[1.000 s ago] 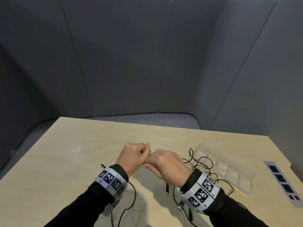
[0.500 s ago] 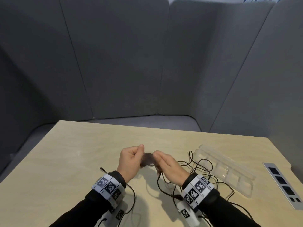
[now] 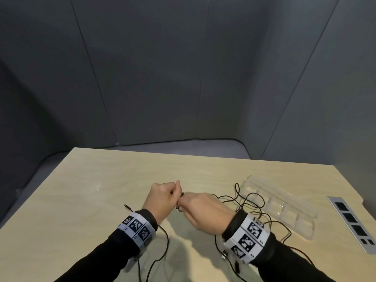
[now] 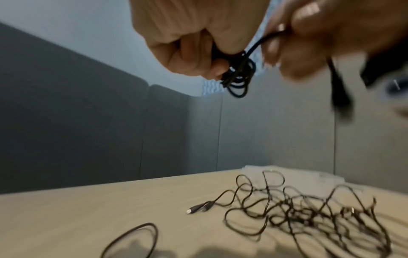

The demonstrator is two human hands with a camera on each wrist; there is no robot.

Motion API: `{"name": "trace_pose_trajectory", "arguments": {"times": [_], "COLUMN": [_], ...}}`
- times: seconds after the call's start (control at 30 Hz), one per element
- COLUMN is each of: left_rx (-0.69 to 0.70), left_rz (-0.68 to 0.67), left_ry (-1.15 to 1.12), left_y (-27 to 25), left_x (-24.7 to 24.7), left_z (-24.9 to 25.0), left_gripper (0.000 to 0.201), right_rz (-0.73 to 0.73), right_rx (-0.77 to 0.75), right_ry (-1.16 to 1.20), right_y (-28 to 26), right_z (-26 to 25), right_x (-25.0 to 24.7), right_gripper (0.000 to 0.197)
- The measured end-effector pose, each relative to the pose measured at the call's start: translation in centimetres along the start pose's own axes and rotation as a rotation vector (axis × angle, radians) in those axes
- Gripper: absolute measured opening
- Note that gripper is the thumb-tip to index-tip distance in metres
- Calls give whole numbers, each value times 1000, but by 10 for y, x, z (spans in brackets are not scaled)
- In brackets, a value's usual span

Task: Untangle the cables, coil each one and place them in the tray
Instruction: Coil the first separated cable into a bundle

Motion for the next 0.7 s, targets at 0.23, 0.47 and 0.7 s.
{"name": "trace_pose_trajectory", "arguments": {"times": [0.23, 0.47, 0.7], "left_rx": [-86, -336, -399], "left_rz": [-112, 37, 80], "left_ry": [-318, -566, -105], "left_y": [-11, -8, 0], "left_x": [18, 13, 6], "left_z": [-1, 10, -3], "left_gripper": [40, 57, 57], "right_rz": [303, 269, -20], "right_rx": [116, 281, 301], "right_ry": [526, 686, 257], "right_y": [9, 0, -9], "right_z": [48, 63, 34], "right_x": [-26, 25, 68], "right_gripper": [10, 27, 18]}}
Point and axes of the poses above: each hand's wrist, its own y-axis towards the middle knuckle, its own x-axis out of the palm, z = x × y, the point moved 5 cm from there along y, towards the middle knuckle, and after that the axes turned 6 degrees about -y, right-handed, at the moved point
